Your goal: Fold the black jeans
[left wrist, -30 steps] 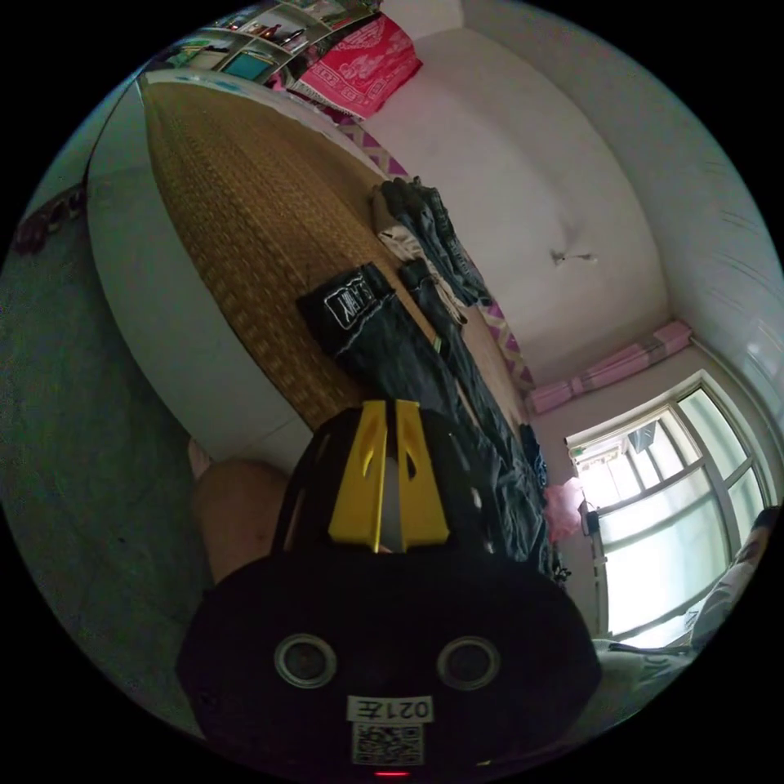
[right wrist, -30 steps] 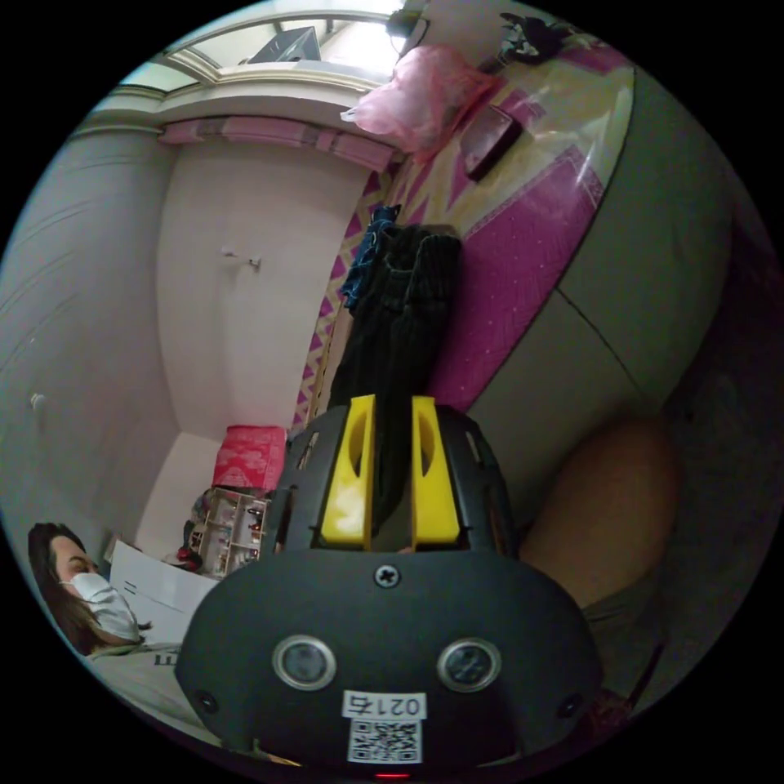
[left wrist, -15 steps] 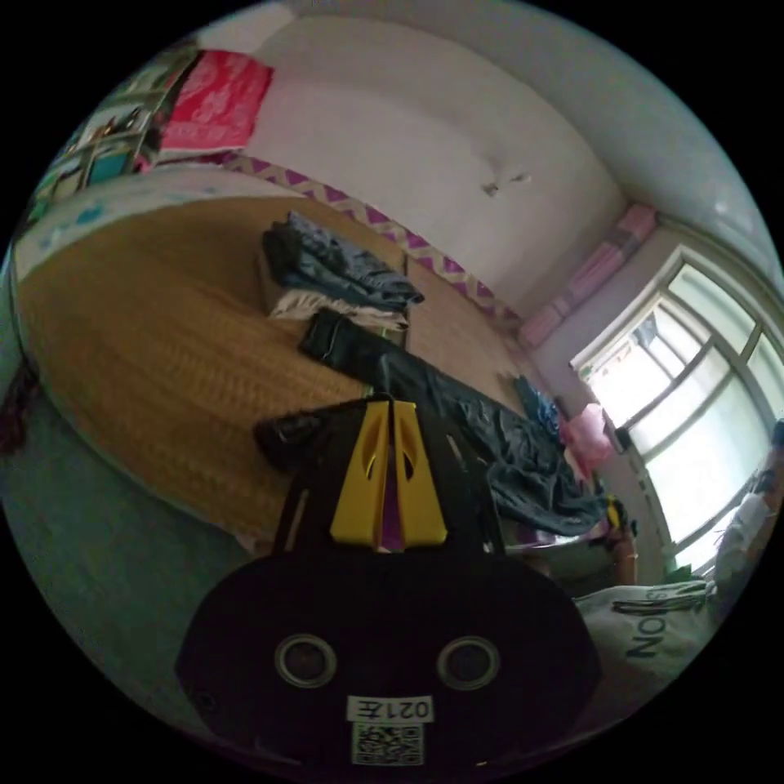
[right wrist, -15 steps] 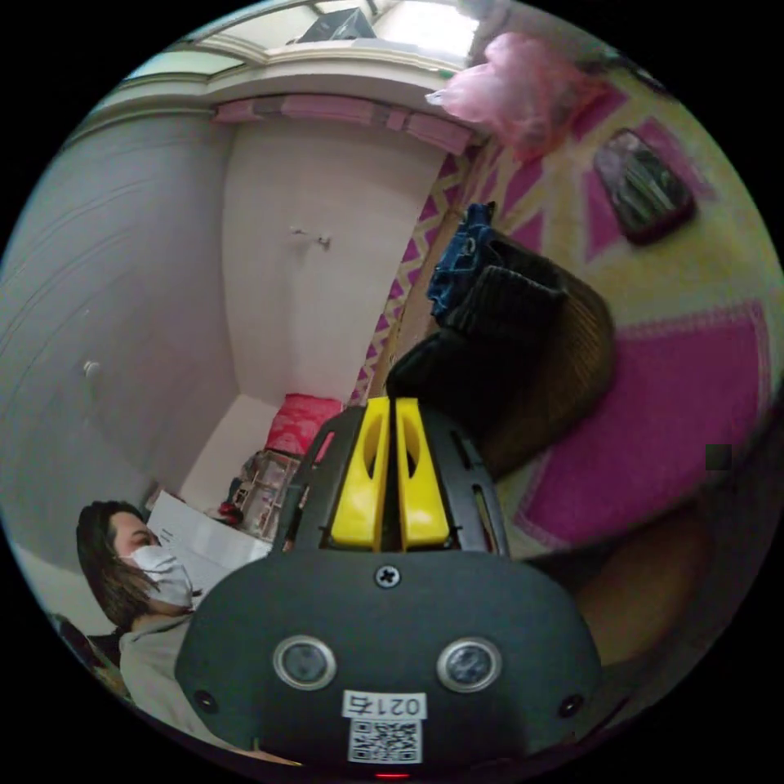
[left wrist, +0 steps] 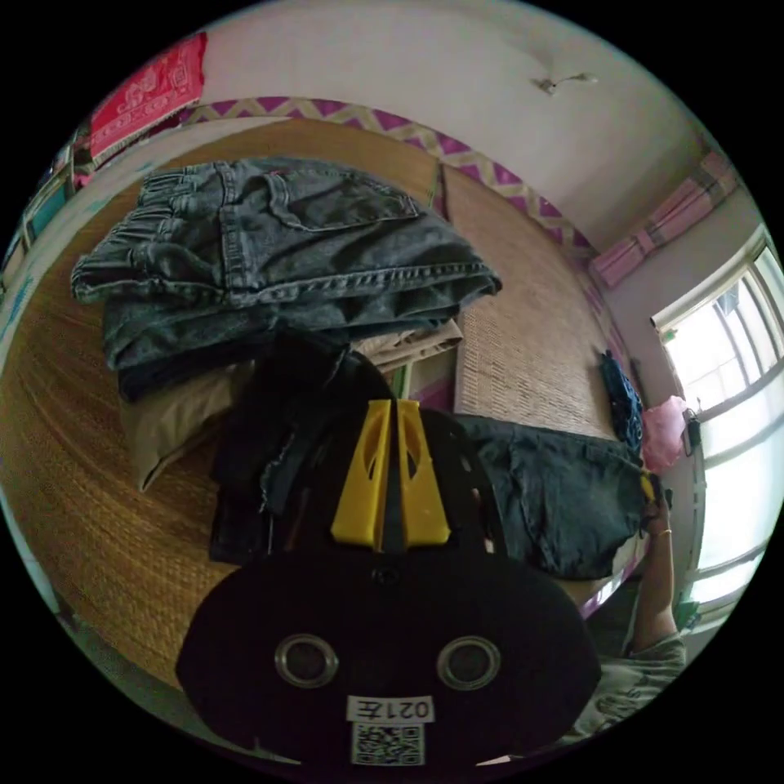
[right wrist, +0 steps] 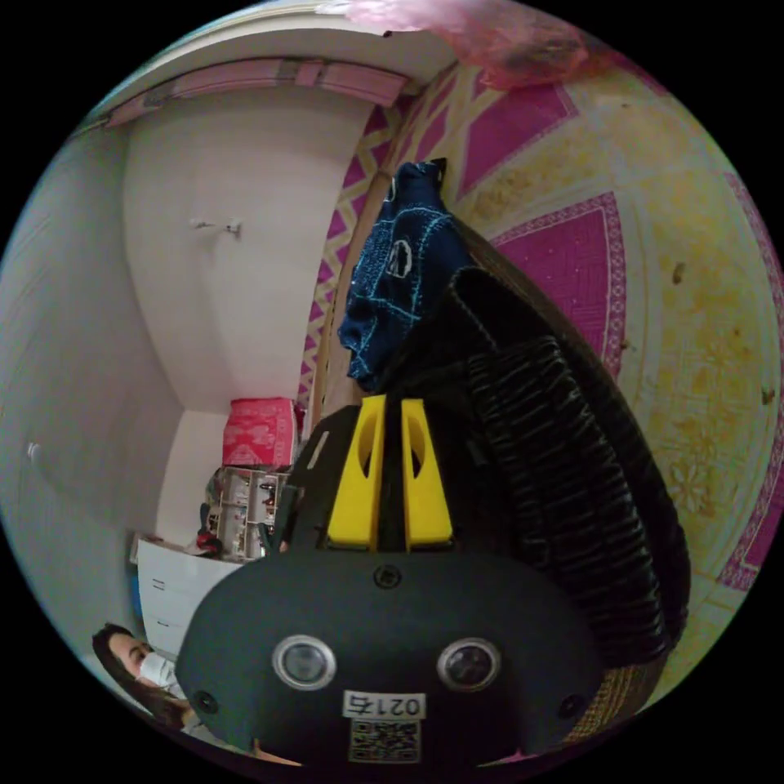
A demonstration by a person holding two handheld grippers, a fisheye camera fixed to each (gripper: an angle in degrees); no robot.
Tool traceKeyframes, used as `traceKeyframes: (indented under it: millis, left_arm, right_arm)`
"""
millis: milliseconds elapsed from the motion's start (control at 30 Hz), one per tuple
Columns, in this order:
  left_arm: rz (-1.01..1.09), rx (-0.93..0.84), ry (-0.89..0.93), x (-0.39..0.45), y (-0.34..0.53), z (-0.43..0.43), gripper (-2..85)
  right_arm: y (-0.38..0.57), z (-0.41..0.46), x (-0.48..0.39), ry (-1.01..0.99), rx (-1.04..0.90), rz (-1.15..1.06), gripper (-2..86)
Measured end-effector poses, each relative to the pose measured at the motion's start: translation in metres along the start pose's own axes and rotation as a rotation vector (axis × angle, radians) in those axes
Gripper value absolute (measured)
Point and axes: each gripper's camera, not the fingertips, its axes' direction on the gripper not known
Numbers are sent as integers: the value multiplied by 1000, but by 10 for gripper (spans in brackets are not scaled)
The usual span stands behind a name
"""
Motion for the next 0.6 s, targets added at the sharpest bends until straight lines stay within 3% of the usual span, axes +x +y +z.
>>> traceKeyframes:
  millis: [300,600]
  left_arm:
    - [84,175,-19,-27,33,-46,39]
    - [159,89,-87,-19,41,-28,41]
  right_arm:
    - [13,-30,-131,138,-71,-440,83]
    - [3,94,-250,825,-364,-1115,95]
